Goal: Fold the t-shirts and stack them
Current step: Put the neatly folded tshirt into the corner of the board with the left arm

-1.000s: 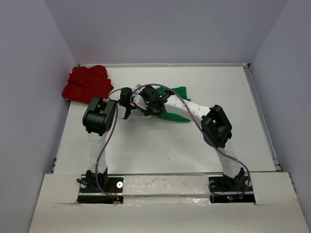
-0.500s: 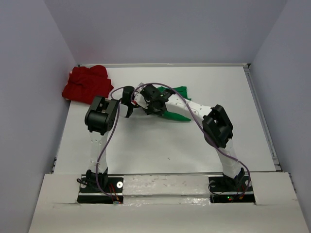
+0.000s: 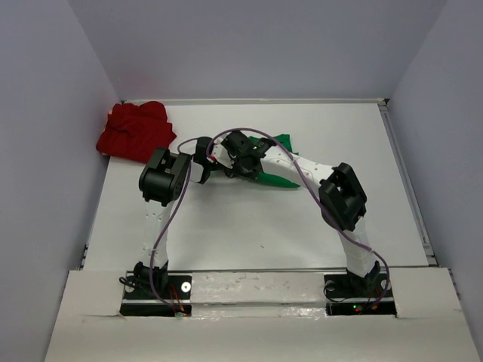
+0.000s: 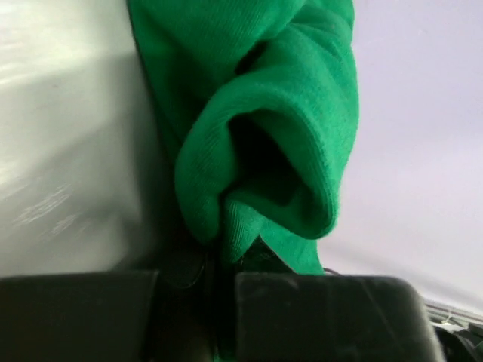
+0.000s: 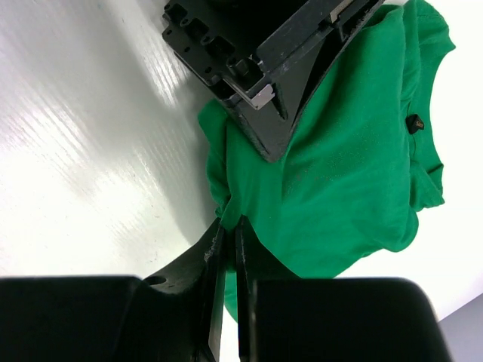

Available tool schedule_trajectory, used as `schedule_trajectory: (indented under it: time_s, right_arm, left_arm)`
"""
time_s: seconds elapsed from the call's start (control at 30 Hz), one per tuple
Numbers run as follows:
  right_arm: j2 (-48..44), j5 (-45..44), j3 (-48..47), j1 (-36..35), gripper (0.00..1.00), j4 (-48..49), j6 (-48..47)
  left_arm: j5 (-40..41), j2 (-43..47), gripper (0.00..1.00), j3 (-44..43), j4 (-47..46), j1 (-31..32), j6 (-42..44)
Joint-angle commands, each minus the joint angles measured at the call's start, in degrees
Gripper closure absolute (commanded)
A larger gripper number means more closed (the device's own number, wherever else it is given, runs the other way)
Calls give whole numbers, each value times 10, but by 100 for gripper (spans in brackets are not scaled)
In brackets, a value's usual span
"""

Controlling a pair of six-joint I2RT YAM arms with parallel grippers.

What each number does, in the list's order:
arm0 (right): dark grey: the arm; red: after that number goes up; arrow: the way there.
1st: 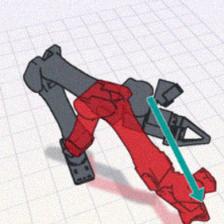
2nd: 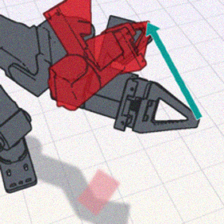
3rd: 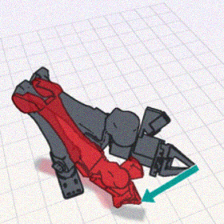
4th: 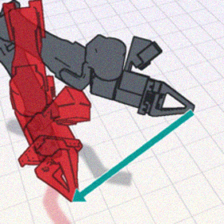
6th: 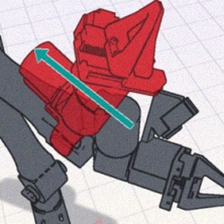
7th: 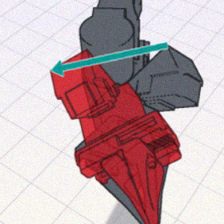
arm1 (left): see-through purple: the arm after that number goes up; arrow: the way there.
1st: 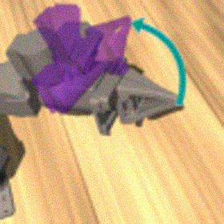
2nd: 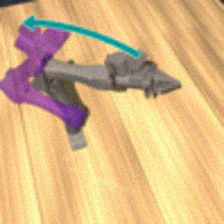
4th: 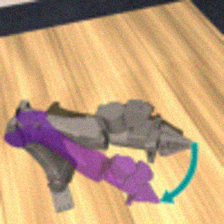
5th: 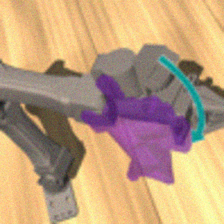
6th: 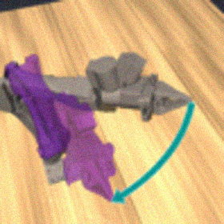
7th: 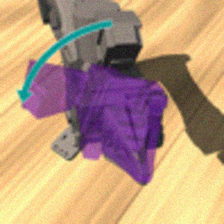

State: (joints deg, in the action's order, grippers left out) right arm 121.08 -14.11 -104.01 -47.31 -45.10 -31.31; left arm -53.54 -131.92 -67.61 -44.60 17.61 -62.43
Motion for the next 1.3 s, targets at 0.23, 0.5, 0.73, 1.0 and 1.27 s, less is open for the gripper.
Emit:
schedule_trajectory:
  time_s: [0.23, 0.5, 0.73, 1.0, 1.27]
  right_arm:
    - [-24, 3, 7, 2, 100, -6, -2]
    - [-54, 71, -27, 2, 0, -44, 10]
    - [-144, 78, -103, 26, 0, -71, 28]
    - [-190, 3, -29, 182, 0, -10, 19]
    - [-262, -7, 123, 234, 0, 53, 5]
  left_arm:
    - [10, 7, 100, -4, 25, 3, 12]
    - [13, 36, 100, 3, 49, 3, 42]
    - [31, 79, 100, 9, 86, 3, 85]
    - [69, 141, 100, -12, 223, 3, 218]
    - [123, 175, 100, -46, 363, -15, 380]
